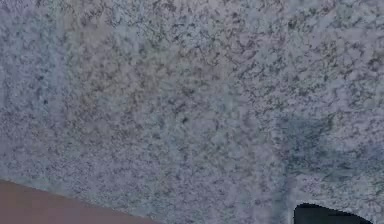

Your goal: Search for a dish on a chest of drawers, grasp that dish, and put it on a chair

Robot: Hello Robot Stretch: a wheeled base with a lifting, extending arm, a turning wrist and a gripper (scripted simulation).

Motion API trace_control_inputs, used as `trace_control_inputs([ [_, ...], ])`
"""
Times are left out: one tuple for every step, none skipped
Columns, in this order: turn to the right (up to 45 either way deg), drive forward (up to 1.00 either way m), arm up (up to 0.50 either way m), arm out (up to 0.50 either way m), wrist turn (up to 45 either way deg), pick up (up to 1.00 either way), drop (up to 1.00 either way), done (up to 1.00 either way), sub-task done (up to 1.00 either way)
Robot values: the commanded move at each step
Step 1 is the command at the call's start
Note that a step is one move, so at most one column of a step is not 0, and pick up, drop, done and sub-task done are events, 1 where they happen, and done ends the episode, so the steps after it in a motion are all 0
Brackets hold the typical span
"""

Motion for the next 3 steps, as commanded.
trace_control_inputs([
  [15.0,0.0,0.0,0.0,0.0,0.0,0.0,0.0,0.0],
  [0.0,0.3,0.0,0.0,0.0,0.0,0.0,0.0,0.0],
  [45.0,0.0,0.0,0.0,0.0,0.0,0.0,0.0,0.0],
])
